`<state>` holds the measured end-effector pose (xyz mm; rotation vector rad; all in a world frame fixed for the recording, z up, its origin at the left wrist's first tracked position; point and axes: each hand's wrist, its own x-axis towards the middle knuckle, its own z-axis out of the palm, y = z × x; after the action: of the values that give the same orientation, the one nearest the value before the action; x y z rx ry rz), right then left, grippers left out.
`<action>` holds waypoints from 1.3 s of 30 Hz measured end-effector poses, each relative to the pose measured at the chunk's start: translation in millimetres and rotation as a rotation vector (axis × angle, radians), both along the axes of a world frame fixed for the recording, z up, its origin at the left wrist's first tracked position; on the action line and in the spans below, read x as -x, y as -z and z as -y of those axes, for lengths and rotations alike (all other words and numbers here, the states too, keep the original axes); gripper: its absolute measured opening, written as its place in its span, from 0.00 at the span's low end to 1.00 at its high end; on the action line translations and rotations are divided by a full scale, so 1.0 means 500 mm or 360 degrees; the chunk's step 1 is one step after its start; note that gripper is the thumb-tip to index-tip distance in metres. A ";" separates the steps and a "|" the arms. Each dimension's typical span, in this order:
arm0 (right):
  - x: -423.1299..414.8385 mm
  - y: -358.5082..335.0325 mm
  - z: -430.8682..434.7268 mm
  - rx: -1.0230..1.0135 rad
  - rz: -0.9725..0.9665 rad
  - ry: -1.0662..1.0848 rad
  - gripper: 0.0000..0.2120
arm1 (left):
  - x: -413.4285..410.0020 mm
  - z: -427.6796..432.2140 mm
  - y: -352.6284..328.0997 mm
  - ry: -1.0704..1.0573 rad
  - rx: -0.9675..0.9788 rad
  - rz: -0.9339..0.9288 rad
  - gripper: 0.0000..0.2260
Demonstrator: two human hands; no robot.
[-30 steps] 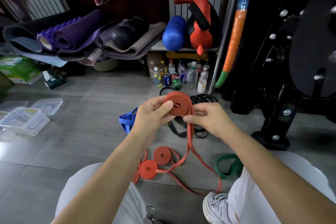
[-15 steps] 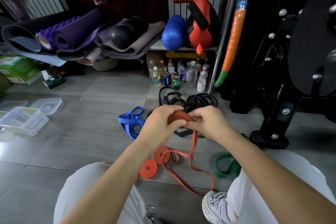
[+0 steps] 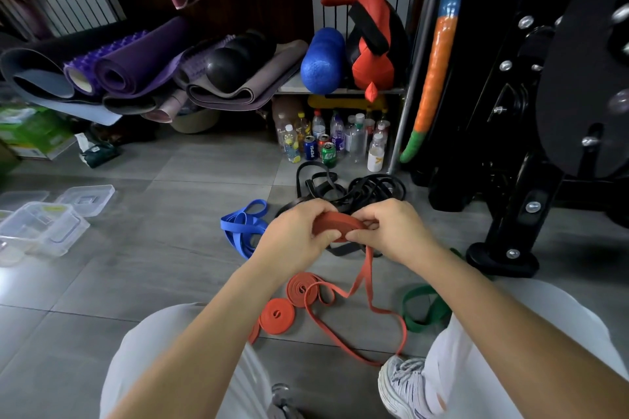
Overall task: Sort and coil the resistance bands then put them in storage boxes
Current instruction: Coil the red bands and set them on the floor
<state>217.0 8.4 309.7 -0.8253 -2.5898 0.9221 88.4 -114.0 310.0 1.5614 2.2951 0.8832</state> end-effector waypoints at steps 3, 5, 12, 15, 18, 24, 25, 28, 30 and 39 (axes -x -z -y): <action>0.001 0.004 0.004 -0.0028 0.0038 -0.0032 0.07 | -0.010 0.001 0.010 0.0053 0.0028 -0.0204 0.14; 0.001 0.003 0.005 0.0039 0.0011 -0.0027 0.06 | -0.007 0.000 0.009 0.0057 -0.0006 -0.0215 0.11; 0.000 -0.015 -0.007 0.0422 -0.0344 0.0030 0.08 | 0.003 -0.004 -0.007 -0.0161 -0.0305 0.0331 0.08; 0.001 -0.017 -0.007 0.0504 -0.0420 -0.0003 0.09 | 0.002 -0.004 -0.019 -0.0200 -0.0448 0.0791 0.14; 0.003 -0.018 -0.009 0.0685 -0.0553 -0.0051 0.12 | 0.000 0.000 -0.031 -0.0198 -0.0533 0.1170 0.11; 0.005 -0.009 -0.006 0.0679 -0.0560 -0.0019 0.11 | -0.003 0.000 -0.028 -0.0202 -0.0421 0.1458 0.08; 0.004 -0.006 -0.004 0.0570 -0.0457 0.0035 0.09 | -0.003 -0.001 -0.022 -0.0204 -0.0354 0.1222 0.09; 0.003 0.003 -0.002 0.0166 -0.0119 0.0086 0.06 | -0.005 -0.003 0.001 -0.0076 -0.0193 0.0174 0.17; 0.004 0.005 0.002 0.0035 -0.0026 0.0046 0.06 | -0.011 -0.002 0.011 -0.0003 -0.0162 -0.0177 0.19; 0.002 -0.007 -0.006 0.0366 -0.0358 0.0043 0.08 | -0.002 -0.008 -0.001 -0.0156 -0.0321 0.0531 0.14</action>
<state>215.8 11.6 313.0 -0.7610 -2.3056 1.2445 89.6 -109.9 310.5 1.2628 2.1094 1.3251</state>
